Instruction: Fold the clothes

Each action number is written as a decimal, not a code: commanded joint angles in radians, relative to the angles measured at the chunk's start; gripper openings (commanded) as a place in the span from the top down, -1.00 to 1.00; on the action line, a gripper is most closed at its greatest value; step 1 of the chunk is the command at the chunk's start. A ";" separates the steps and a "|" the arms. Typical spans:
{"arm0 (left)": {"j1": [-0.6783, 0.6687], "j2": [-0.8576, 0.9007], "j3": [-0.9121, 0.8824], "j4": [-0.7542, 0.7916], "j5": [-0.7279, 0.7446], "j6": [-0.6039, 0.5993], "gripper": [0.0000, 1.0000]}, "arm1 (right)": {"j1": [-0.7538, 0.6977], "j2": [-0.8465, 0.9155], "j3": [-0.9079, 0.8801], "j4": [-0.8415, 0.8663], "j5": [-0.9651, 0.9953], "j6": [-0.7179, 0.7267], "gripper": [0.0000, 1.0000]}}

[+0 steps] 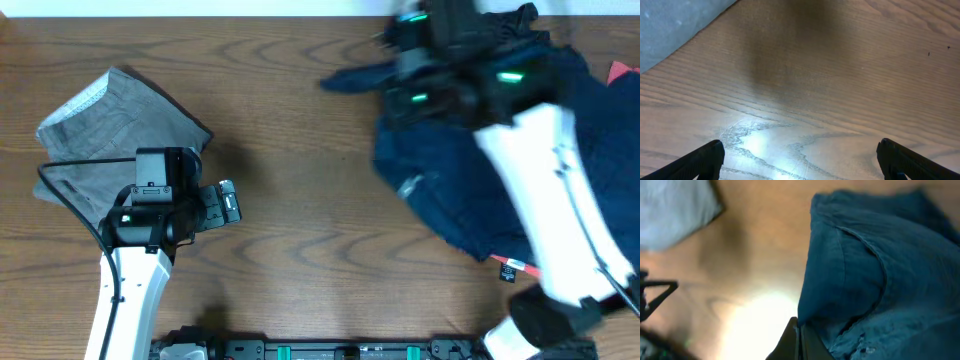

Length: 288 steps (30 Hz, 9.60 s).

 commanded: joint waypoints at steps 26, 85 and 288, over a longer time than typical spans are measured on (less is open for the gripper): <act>-0.132 0.182 0.009 0.169 0.247 -0.088 -0.96 | -0.152 0.087 -0.009 -0.126 0.132 0.069 -0.57; -0.028 0.459 0.487 -0.159 0.272 0.047 -0.43 | -0.480 0.301 -0.014 -0.139 0.061 -0.093 0.98; -0.190 -0.272 -0.142 -0.098 0.106 -0.570 0.88 | -0.761 -0.480 -1.131 0.342 -0.031 0.366 0.98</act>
